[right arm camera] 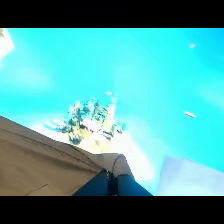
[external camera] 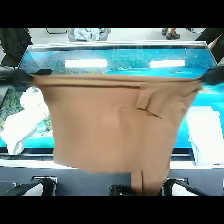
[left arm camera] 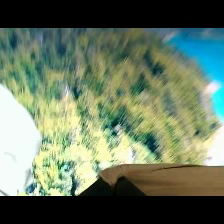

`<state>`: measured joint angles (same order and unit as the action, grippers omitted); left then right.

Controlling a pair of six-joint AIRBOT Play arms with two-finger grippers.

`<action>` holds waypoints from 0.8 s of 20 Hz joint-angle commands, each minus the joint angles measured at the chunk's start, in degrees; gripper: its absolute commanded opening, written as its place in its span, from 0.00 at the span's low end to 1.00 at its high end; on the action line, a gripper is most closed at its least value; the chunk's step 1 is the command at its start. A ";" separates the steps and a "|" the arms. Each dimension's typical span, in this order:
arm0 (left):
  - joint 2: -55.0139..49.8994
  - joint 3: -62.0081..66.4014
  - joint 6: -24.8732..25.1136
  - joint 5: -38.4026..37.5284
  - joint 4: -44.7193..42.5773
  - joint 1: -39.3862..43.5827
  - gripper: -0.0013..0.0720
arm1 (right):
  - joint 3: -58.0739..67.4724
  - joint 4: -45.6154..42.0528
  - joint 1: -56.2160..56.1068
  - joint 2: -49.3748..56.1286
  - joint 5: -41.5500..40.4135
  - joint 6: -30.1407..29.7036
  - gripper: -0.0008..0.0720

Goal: Fold the shirts.

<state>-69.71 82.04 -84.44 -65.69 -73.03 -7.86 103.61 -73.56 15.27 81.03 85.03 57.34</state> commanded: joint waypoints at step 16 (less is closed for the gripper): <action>-34.80 13.70 8.17 -3.96 7.45 -3.30 0.06 | -1.51 -3.30 -6.88 21.24 -10.78 4.44 0.07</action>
<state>-103.90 94.39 -79.85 -59.75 -65.80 -9.89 102.00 -73.06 8.01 103.57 59.11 64.47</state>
